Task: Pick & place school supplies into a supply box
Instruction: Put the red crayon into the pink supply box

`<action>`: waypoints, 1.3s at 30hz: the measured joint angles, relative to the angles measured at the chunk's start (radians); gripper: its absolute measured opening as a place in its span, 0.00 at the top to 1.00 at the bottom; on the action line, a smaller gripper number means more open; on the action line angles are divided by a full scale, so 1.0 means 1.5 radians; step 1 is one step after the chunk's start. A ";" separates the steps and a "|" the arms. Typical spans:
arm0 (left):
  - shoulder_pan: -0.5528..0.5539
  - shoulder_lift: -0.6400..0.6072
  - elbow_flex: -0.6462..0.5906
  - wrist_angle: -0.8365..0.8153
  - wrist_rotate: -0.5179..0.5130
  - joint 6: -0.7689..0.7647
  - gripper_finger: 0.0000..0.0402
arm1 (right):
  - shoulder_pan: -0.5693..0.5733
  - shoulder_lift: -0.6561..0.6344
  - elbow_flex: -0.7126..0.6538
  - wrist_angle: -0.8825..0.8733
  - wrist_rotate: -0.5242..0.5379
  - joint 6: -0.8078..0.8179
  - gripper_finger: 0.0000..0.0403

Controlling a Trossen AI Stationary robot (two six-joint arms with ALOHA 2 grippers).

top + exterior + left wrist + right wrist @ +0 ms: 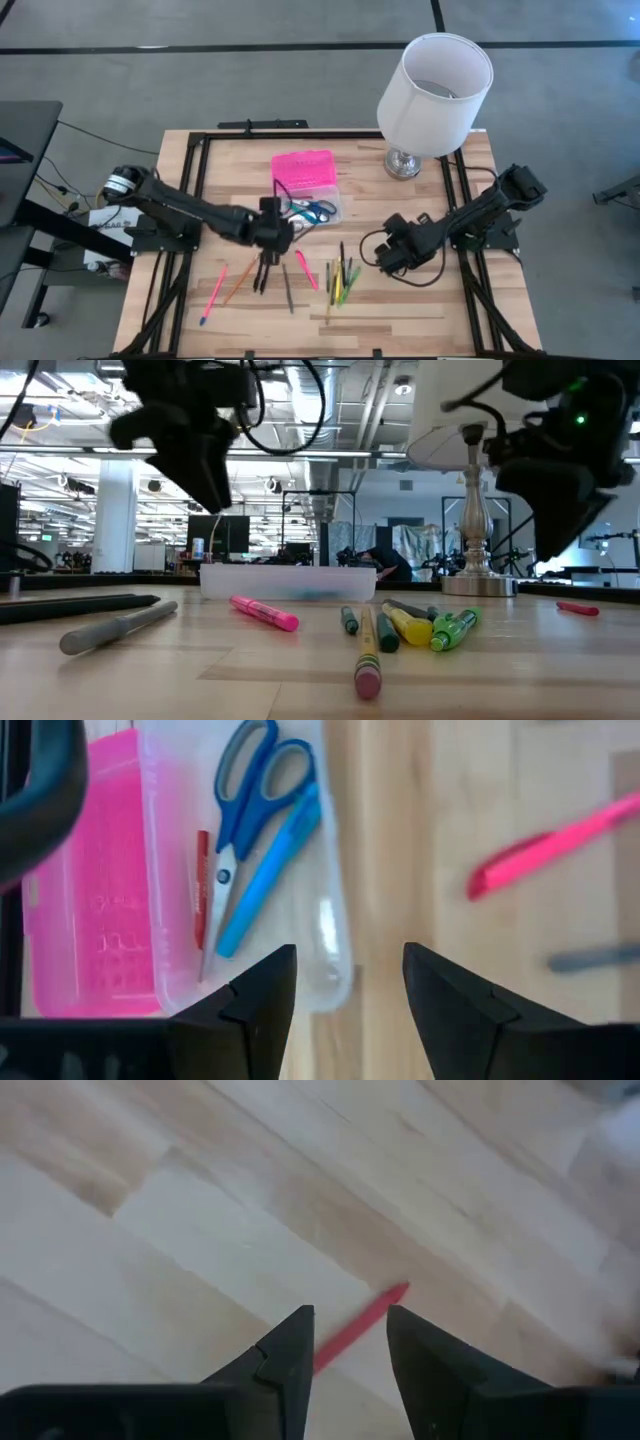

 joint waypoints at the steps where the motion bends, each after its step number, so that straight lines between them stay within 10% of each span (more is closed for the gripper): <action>1: -0.015 0.000 0.000 -0.006 -0.010 -0.013 0.55 | 0.000 0.000 -0.008 0.008 -0.003 0.016 0.70; 13: -0.144 0.000 0.000 -0.026 -0.121 -0.065 0.55 | 0.000 0.000 -0.082 0.055 -0.059 0.148 0.70; 39: -0.154 0.001 -0.001 -0.025 -0.141 -0.065 0.55 | 0.000 -0.004 -0.160 0.193 -0.056 0.120 0.71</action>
